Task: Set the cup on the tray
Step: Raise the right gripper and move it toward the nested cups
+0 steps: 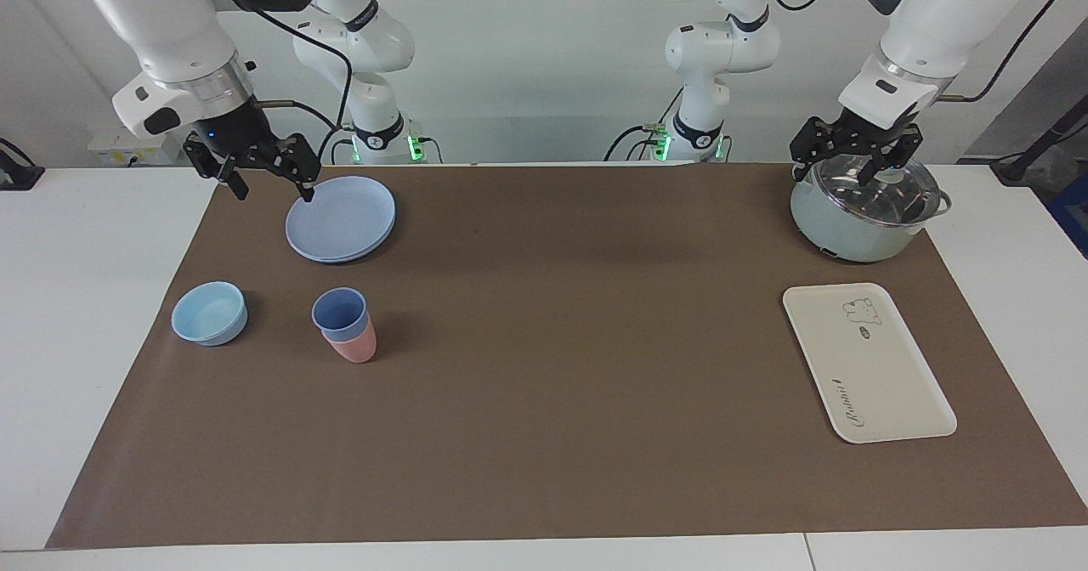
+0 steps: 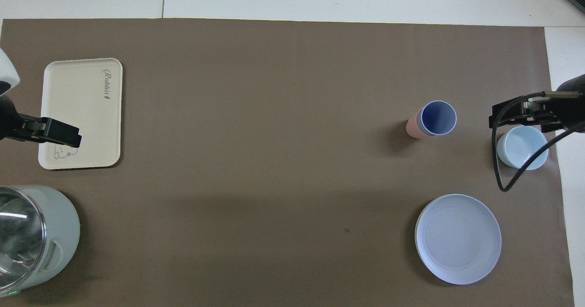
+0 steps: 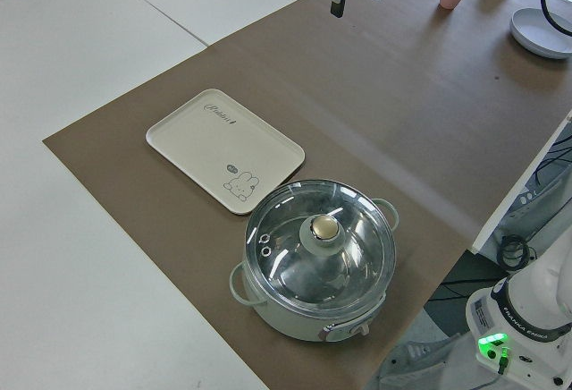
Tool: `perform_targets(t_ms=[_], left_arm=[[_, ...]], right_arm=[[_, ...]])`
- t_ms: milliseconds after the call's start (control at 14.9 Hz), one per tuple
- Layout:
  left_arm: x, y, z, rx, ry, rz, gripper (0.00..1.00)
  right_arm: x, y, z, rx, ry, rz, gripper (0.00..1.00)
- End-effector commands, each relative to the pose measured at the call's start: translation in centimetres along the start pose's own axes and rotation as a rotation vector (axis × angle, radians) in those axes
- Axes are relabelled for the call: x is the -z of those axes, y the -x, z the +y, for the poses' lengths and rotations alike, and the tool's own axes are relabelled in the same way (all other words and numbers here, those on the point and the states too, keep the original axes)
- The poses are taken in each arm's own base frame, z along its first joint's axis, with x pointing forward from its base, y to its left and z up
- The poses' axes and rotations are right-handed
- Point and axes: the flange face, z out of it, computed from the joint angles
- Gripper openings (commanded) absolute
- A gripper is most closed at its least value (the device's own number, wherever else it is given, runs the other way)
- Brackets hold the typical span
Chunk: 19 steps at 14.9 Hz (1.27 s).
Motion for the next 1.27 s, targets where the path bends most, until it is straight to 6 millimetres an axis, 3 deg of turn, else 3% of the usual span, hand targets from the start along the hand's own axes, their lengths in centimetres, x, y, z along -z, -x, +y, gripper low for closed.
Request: perform_targets(t_ms=[0,469,670,804,938,1206], left_arm=[[0.0,0.5,0.2,-0.001,0.003,0.004,1.00],[0.0,0.7,0.2,-0.002,0.003,0.003,1.00],[-0.3,0.6,0.2,-0.001,0.002,0.009,1.00],[-0.4,0.6,0.2,-0.002,0.002,0.009,1.00],[-0.4,0.7,0.1,-0.001,0.002,0.010,1.00],[-0.7,0.7,0.2,0.000,0.001,0.018,1.00]], right_arm=[[0.1,0.0,0.2,-0.009,-0.001,-0.013,1.00],[0.2,0.2,-0.3,-0.003,-0.002,-0.015,1.00],[0.2,0.0,1.0,-0.024,-0.002,-0.013,1.00],[0.1,-0.1,2.9,-0.059,-0.003,-0.011,1.00],[0.3,-0.7,3.2,-0.101,-0.006,0.020,0.99],[-1.4,-2.9,3.8,-0.412,-0.022,0.070,0.95]])
